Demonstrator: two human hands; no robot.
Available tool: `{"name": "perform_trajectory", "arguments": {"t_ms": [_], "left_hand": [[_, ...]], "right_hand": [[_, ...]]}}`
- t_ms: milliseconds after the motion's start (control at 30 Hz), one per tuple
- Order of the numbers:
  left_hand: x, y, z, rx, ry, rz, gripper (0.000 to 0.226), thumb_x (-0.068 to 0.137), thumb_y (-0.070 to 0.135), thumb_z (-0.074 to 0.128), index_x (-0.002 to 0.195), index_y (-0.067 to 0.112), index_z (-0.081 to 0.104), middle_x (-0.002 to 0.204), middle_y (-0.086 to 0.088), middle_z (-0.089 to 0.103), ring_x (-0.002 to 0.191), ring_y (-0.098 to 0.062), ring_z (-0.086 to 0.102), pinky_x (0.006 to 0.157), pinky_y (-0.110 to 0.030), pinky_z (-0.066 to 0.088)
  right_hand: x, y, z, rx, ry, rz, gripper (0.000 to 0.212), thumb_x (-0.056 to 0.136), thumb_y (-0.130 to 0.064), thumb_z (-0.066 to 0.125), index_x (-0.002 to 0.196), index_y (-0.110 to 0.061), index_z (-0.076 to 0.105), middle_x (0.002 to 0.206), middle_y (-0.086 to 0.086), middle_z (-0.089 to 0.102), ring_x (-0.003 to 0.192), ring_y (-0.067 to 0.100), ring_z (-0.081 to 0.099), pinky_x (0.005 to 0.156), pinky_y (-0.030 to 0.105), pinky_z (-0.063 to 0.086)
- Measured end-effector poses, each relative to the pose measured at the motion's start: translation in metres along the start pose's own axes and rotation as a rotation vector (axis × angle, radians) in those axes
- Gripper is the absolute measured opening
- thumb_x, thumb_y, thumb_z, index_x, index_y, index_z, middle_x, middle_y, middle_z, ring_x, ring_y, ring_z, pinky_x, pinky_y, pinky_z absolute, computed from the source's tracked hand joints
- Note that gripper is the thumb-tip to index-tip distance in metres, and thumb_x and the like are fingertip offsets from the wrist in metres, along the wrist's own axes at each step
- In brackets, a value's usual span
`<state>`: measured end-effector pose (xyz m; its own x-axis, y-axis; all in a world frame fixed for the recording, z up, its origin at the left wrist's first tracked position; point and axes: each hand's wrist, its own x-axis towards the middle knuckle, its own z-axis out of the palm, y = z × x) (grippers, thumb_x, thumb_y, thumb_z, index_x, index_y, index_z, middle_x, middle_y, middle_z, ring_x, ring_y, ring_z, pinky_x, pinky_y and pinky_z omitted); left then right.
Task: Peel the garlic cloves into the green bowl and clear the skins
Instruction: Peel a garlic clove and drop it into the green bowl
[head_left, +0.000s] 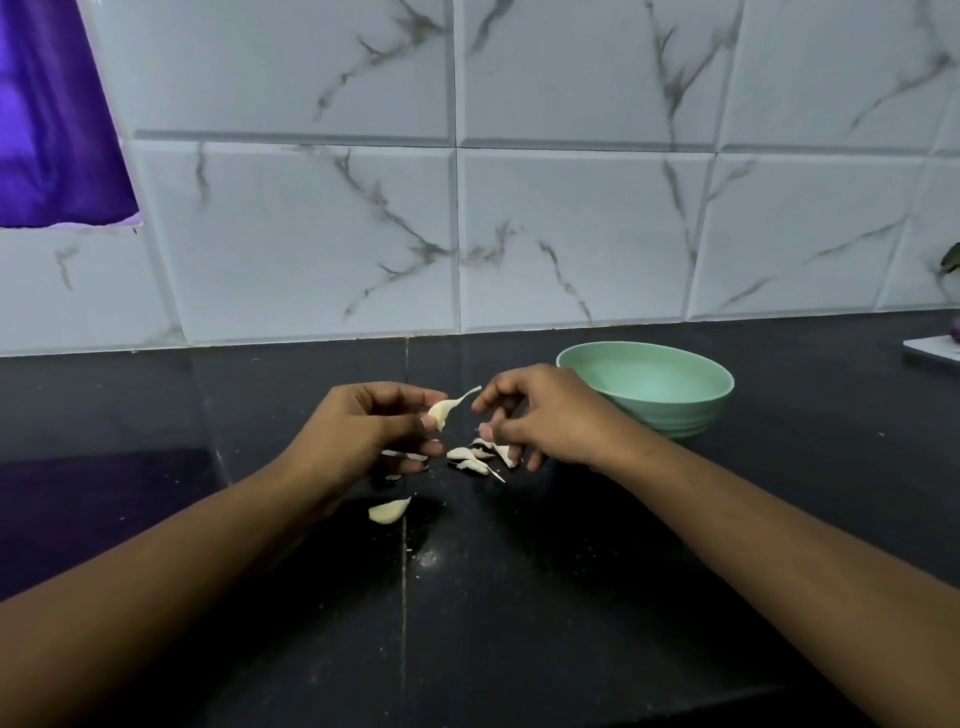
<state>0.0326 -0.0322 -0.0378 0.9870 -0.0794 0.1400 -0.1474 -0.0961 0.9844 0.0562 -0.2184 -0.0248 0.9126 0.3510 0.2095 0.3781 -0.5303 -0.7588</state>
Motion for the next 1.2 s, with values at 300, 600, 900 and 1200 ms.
{"name": "perform_trajectory", "arguments": {"t_ms": [300,600,900,1200], "left_hand": [[0.013,-0.001,0.001,0.778,0.188,0.375,0.011,0.078,0.031,0.077,0.086,0.036,0.073,0.074,0.017,0.071,0.068,0.001,0.067,0.058,-0.016,0.049],[0.017,0.014,-0.011,0.801,-0.031,0.46,0.027,0.086,0.01,0.069,0.105,0.029,0.071,0.101,0.018,0.069,0.086,0.024,0.055,0.079,0.002,0.041],[-0.011,0.047,-0.043,1.039,-0.642,-0.126,0.026,0.066,0.03,0.085,0.087,0.022,0.071,0.078,0.0,0.07,0.063,-0.01,0.066,0.056,-0.025,0.052],[-0.006,0.032,-0.032,0.926,-0.501,0.034,0.018,0.073,0.018,0.081,0.085,0.019,0.068,0.077,0.0,0.072,0.059,-0.013,0.067,0.056,-0.027,0.054]], "right_hand": [[0.004,0.002,-0.006,-0.385,0.004,0.023,0.01,0.092,-0.004,0.054,0.087,-0.005,0.063,0.064,0.008,0.065,0.044,0.013,0.059,0.041,0.017,0.046],[-0.008,-0.011,-0.001,-0.754,0.083,-0.181,0.024,0.088,-0.024,0.061,0.113,-0.024,0.062,0.109,-0.001,0.057,0.106,0.019,0.055,0.075,0.025,0.035],[-0.008,-0.014,0.017,-0.651,0.058,-0.273,0.015,0.074,-0.038,0.076,0.074,-0.026,0.068,0.083,-0.007,0.068,0.082,0.012,0.061,0.071,0.03,0.048],[-0.012,-0.014,0.017,-0.078,-0.164,-0.079,0.008,0.093,-0.01,0.057,0.093,-0.012,0.065,0.072,-0.003,0.064,0.055,0.006,0.058,0.042,0.018,0.048]]}}
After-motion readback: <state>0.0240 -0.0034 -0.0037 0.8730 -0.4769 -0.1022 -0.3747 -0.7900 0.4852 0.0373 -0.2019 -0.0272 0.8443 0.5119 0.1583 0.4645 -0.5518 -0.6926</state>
